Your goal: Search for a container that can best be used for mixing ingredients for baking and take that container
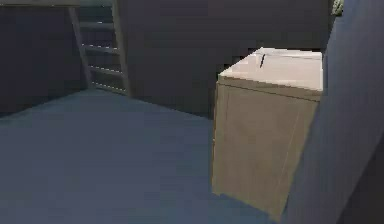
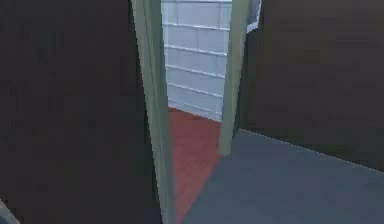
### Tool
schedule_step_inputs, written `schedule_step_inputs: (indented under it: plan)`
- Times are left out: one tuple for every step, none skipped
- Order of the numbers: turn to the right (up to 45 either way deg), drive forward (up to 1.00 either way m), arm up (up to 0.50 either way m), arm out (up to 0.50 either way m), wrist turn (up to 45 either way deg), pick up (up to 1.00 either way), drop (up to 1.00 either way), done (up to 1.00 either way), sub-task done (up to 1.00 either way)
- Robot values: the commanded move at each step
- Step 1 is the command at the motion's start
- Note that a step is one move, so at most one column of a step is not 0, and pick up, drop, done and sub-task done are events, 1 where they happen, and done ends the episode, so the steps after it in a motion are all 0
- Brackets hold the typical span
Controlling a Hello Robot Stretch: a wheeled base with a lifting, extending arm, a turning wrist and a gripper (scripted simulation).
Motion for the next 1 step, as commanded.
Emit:
schedule_step_inputs:
  plan:
    - [-45.0, 0.0, 0.0, 0.0, 0.0, 0.0, 0.0, 0.0, 0.0]
